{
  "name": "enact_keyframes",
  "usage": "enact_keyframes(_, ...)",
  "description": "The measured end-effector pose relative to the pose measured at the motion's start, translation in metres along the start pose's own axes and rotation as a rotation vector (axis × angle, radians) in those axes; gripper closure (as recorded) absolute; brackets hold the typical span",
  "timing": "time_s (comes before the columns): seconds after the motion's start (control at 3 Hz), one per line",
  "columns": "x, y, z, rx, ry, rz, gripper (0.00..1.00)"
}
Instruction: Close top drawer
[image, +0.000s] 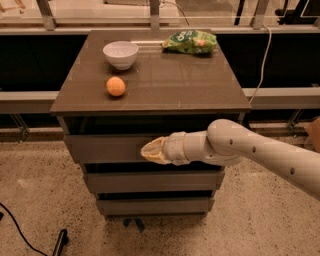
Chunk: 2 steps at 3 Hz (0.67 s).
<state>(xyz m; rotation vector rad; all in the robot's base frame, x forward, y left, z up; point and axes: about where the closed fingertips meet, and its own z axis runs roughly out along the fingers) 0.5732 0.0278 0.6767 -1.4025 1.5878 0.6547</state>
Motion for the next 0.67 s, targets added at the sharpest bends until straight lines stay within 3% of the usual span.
enact_keyframes(0.33, -0.012, 0.023, -0.011, -0.013, -0.002, 0.001, 1.0)
enact_keyframes(0.67, -0.014, 0.039, -0.023, -0.031, -0.039, 0.091, 1.0)
